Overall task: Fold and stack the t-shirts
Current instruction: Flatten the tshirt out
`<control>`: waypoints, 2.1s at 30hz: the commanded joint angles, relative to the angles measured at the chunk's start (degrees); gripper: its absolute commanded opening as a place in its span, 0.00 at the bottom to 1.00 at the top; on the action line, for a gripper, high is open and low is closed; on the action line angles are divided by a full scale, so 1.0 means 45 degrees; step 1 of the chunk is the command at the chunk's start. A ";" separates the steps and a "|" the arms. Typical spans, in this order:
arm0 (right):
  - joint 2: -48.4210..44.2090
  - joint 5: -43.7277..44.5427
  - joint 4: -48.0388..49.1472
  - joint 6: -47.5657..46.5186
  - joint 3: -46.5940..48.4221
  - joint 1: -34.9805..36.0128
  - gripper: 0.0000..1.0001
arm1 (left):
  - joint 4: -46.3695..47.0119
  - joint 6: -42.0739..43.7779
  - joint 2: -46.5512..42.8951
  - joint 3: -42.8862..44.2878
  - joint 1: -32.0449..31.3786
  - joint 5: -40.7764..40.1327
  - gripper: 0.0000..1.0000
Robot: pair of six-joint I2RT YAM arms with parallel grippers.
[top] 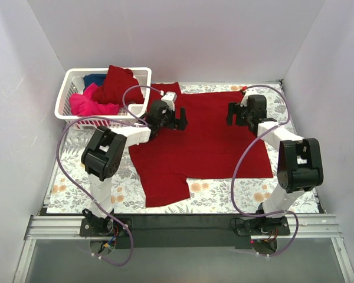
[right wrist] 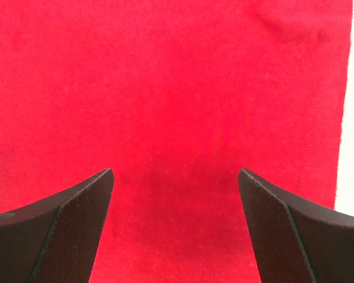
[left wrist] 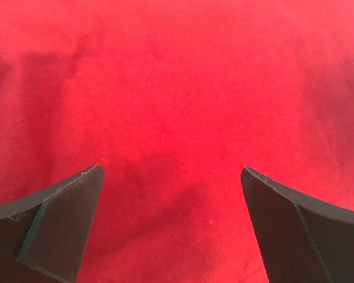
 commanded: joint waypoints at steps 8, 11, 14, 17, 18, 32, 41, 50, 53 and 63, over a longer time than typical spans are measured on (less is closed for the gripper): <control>0.1510 -0.0496 0.0340 0.0246 0.0150 -0.0675 0.78 | 0.0790 -0.0390 0.0863 0.0695 -0.0003 0.1165 0.95; 0.1765 -0.0595 0.0184 0.0286 0.0268 -0.0872 0.78 | 0.0751 -0.0468 0.1254 0.0910 -0.0003 0.1302 0.95; 0.2252 -0.0245 -0.0225 0.0188 0.0580 -0.1087 0.78 | 0.0634 -0.0527 0.1605 0.1145 -0.0022 0.1498 0.95; 0.2720 -0.0088 -0.0714 0.0168 0.0932 -0.1359 0.78 | 0.0575 -0.0566 0.1898 0.1340 -0.0120 0.1596 0.95; 0.2819 -0.0107 -0.0870 0.0188 0.1010 -0.1438 0.78 | 0.0536 -0.0566 0.1976 0.1476 -0.0159 0.1673 0.95; 0.3368 0.0146 -0.1808 0.0266 0.1187 -0.2786 0.78 | 0.0049 -0.0781 0.3422 0.3039 -0.0667 0.2026 0.95; 0.3211 0.0284 -0.1965 0.0384 0.0913 -0.3314 0.78 | -0.0166 -0.0820 0.4358 0.4171 -0.0784 0.2202 0.95; 0.2393 -0.0129 -0.1945 0.0073 0.1011 -0.2381 0.74 | 0.0886 -0.1054 0.2158 0.2675 -0.0804 0.1520 0.95; 0.1691 0.0806 -0.1965 -0.0143 0.0816 -0.1328 0.74 | 0.1609 -0.1113 0.0224 0.1501 -0.0843 0.1129 0.95; -0.0537 0.0714 -0.1438 0.0110 -0.0980 -0.0931 0.75 | 0.0772 -0.2556 -0.5812 -0.5061 -0.1875 -0.4201 0.95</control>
